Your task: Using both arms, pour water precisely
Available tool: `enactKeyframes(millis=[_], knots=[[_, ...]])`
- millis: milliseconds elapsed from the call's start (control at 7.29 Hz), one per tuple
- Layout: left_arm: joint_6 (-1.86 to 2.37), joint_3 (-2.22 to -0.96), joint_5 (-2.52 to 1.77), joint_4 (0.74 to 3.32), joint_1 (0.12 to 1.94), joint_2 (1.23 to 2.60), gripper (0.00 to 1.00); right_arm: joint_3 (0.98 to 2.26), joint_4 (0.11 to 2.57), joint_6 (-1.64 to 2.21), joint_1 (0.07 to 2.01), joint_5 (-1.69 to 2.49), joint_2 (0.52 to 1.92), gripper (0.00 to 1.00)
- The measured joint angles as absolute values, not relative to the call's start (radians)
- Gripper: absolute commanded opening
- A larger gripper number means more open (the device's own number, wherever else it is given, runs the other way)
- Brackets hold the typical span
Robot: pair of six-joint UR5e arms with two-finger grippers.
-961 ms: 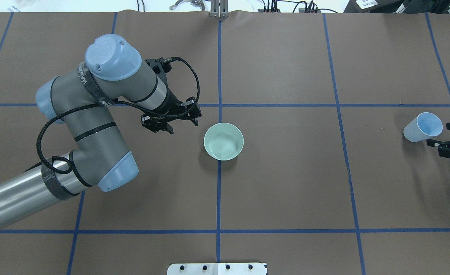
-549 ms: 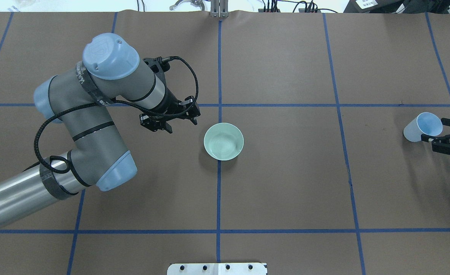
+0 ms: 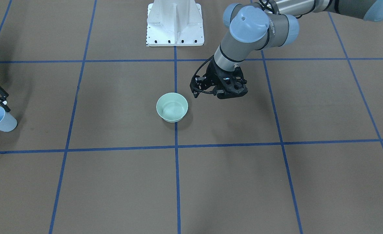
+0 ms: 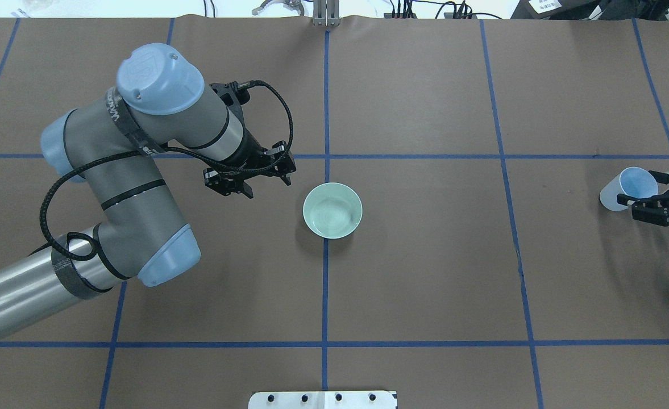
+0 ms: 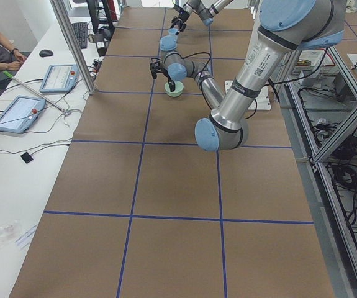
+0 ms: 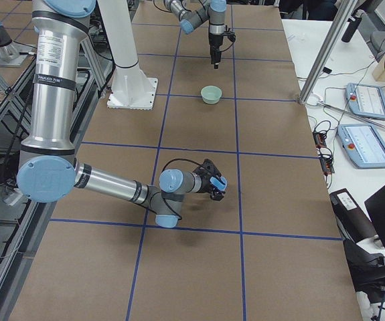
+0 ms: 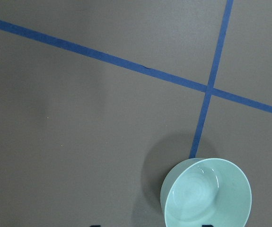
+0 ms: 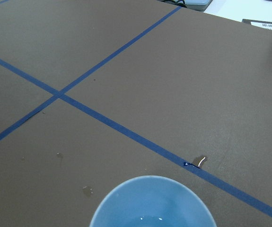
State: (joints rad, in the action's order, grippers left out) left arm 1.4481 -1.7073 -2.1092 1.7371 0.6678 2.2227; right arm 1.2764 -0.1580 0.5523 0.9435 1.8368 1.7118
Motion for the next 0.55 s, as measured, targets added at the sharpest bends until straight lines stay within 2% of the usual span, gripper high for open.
enactKeyframes(millis=[549], knots=[[1.447,-1.710,-2.109,1.734,0.671,2.219,0.77,1.268,-0.159,0.553,0.915,1.817,1.702,0.96]])
